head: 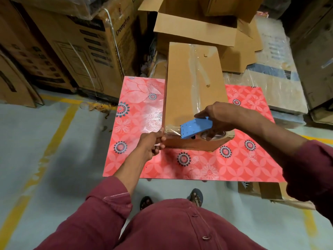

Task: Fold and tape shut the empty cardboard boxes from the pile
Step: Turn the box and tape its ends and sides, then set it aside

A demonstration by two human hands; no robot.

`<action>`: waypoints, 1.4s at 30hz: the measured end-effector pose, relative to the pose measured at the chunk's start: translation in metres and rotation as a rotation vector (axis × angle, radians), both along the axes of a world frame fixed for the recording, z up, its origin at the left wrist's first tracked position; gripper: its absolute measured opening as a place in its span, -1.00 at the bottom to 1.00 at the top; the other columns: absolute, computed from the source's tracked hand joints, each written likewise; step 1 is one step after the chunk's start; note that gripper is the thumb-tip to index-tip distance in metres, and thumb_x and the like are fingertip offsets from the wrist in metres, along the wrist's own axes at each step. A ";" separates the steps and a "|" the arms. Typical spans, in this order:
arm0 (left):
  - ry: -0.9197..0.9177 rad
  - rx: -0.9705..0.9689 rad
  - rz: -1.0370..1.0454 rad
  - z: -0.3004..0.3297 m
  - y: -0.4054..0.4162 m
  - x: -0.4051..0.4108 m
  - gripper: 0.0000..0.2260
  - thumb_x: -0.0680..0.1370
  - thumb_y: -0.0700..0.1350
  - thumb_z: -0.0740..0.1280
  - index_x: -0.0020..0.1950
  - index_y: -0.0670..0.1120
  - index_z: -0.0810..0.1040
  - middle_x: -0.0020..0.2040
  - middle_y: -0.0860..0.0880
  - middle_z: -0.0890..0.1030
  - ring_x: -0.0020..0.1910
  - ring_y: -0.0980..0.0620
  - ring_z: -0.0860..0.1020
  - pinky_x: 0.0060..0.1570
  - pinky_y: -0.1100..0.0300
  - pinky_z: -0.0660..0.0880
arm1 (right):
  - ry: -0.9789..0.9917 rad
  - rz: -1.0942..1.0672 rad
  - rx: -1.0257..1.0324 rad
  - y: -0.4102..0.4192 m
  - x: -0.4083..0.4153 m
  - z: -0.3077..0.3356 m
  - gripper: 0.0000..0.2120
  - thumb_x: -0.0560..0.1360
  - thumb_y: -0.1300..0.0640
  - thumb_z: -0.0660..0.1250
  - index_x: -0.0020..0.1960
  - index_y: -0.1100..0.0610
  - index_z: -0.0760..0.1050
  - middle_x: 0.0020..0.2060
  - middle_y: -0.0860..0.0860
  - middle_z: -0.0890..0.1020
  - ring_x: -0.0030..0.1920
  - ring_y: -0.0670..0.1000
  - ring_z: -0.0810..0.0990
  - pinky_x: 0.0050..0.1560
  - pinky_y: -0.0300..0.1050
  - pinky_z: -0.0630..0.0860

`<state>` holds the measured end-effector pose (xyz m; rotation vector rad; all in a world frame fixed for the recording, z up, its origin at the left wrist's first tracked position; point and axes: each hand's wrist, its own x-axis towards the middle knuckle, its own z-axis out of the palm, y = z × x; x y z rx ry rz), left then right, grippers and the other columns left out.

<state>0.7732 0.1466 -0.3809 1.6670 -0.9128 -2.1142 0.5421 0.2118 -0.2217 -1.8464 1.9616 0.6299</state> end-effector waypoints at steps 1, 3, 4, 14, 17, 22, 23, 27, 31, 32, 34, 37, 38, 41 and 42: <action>0.006 -0.019 -0.008 0.000 0.001 -0.001 -0.79 0.62 0.00 0.44 0.06 -0.15 0.66 -0.32 0.03 0.66 -0.47 0.01 0.53 -0.54 0.30 0.17 | 0.015 0.000 0.008 -0.001 0.002 -0.001 -0.09 0.28 -0.25 0.64 0.54 -0.09 0.39 0.21 -0.04 0.66 0.12 0.08 0.59 0.08 0.04 0.58; -0.003 -0.053 -0.027 0.000 0.003 0.001 -0.76 0.63 0.03 0.43 0.12 -0.14 0.68 -0.26 0.00 0.71 -0.43 -0.06 0.61 -0.56 0.30 0.18 | 0.046 0.009 0.028 -0.005 0.007 -0.001 -0.08 0.28 -0.29 0.62 0.55 -0.10 0.38 0.23 -0.05 0.64 0.17 0.09 0.58 0.06 0.03 0.57; -0.014 -0.073 -0.040 -0.001 0.001 0.002 -0.75 0.63 0.04 0.43 0.14 -0.13 0.69 -0.22 -0.03 0.73 -0.41 -0.08 0.64 -0.57 0.29 0.19 | 0.062 0.018 0.035 -0.006 0.010 0.000 -0.10 0.28 -0.30 0.61 0.53 -0.10 0.40 0.21 -0.05 0.64 0.16 0.10 0.59 0.06 0.04 0.58; -0.623 -0.794 -0.295 -0.033 -0.003 0.016 -0.67 0.67 0.07 0.31 0.39 -0.02 0.49 0.18 -0.05 0.71 0.14 -0.18 0.66 0.08 0.00 0.55 | 0.169 0.111 0.019 -0.007 0.018 0.003 -0.27 0.32 -0.35 0.55 0.35 -0.01 0.48 -0.01 -0.02 0.63 0.00 0.13 0.60 0.00 0.09 0.61; -0.374 -1.282 -0.121 -0.011 0.007 0.014 -0.65 0.58 -0.12 0.33 0.37 -0.06 0.59 0.27 0.00 0.68 0.22 -0.04 0.65 0.21 0.08 0.57 | 0.166 0.130 0.024 -0.002 0.014 -0.001 -0.15 0.37 -0.43 0.45 0.50 -0.02 0.31 0.15 0.02 0.56 0.15 0.16 0.55 -0.02 0.04 0.45; -0.219 -1.754 -0.605 -0.006 0.004 0.002 -0.53 0.52 -0.03 0.35 0.39 -0.19 0.60 0.38 -0.14 0.62 0.39 -0.07 0.57 0.43 -0.04 0.46 | 0.063 0.207 0.048 -0.006 0.022 0.012 -0.22 0.52 -0.28 0.38 0.64 -0.23 0.11 0.34 0.00 0.50 0.34 0.15 0.49 0.05 0.02 0.39; -0.260 -1.768 -0.717 -0.012 0.003 0.001 -0.49 0.52 0.02 0.33 0.42 -0.20 0.58 0.41 -0.16 0.59 0.43 -0.09 0.54 0.47 -0.07 0.42 | 0.032 0.238 0.051 -0.007 0.025 0.013 -0.33 0.55 -0.19 0.36 0.60 -0.24 0.22 0.30 -0.01 0.54 0.32 0.14 0.53 0.07 -0.02 0.45; -0.325 -1.805 -0.833 -0.031 0.002 0.005 -0.37 0.53 0.12 0.36 0.54 -0.17 0.46 0.54 -0.16 0.45 0.56 -0.06 0.38 0.57 0.02 0.28 | 0.052 0.290 0.093 -0.001 0.033 0.017 -0.58 0.56 -0.06 0.23 0.42 -0.26 0.45 0.15 0.00 0.56 0.16 0.18 0.61 0.06 0.07 0.60; -0.326 -1.825 -0.811 -0.026 0.002 0.007 -0.37 0.50 0.09 0.36 0.53 -0.15 0.48 0.54 -0.13 0.45 0.56 -0.02 0.38 0.54 -0.09 0.33 | 0.086 0.299 0.120 0.002 0.028 0.019 -0.61 0.54 -0.09 0.27 0.36 -0.24 0.48 0.07 -0.01 0.51 0.07 0.18 0.62 -0.06 0.14 0.64; -0.323 -1.821 -0.820 -0.025 0.001 0.007 -0.37 0.49 0.08 0.37 0.53 -0.15 0.49 0.54 -0.13 0.46 0.55 -0.03 0.39 0.51 -0.11 0.37 | 0.090 0.302 0.126 0.001 0.025 0.020 -0.60 0.53 -0.10 0.28 0.37 -0.23 0.48 0.07 -0.01 0.52 0.06 0.18 0.63 -0.07 0.13 0.64; -0.314 -1.799 -0.848 -0.025 0.000 0.008 -0.36 0.48 0.06 0.37 0.54 -0.14 0.47 0.56 -0.11 0.44 0.56 -0.02 0.37 0.46 -0.11 0.43 | 0.083 0.294 0.140 0.001 0.020 0.019 -0.59 0.52 -0.10 0.29 0.37 -0.21 0.47 0.08 -0.01 0.52 0.05 0.18 0.63 -0.07 0.13 0.64; -0.302 -1.775 -0.876 -0.026 -0.002 0.010 -0.37 0.48 0.04 0.37 0.54 -0.13 0.47 0.57 -0.09 0.42 0.58 0.00 0.35 0.39 -0.09 0.51 | 0.089 0.305 0.143 0.006 0.013 0.019 -0.59 0.53 -0.07 0.29 0.37 -0.23 0.45 0.10 -0.02 0.51 0.07 0.17 0.63 -0.08 0.11 0.64; -0.300 -1.768 -0.875 -0.025 -0.001 0.010 -0.37 0.48 0.04 0.37 0.54 -0.12 0.48 0.57 -0.09 0.42 0.57 0.01 0.36 0.38 -0.07 0.52 | 0.091 0.303 0.140 0.010 0.009 0.020 -0.59 0.54 -0.08 0.29 0.38 -0.24 0.44 0.11 -0.02 0.51 0.09 0.18 0.63 -0.08 0.08 0.62; -0.315 -1.757 -0.858 -0.019 0.004 0.009 -0.38 0.47 0.04 0.35 0.52 -0.11 0.50 0.55 -0.07 0.45 0.54 0.03 0.39 0.31 0.15 0.47 | 0.132 0.307 0.157 0.025 -0.011 0.024 -0.60 0.53 -0.10 0.30 0.37 -0.25 0.43 0.10 -0.01 0.52 0.08 0.17 0.64 -0.05 0.09 0.64; -0.320 -1.758 -0.855 -0.018 0.005 0.009 -0.39 0.47 0.04 0.34 0.52 -0.11 0.51 0.54 -0.06 0.46 0.54 0.03 0.40 0.25 0.22 0.44 | 0.156 0.305 0.166 0.031 -0.019 0.025 -0.59 0.53 -0.08 0.30 0.37 -0.25 0.43 0.08 -0.01 0.52 0.08 0.16 0.64 -0.05 0.13 0.65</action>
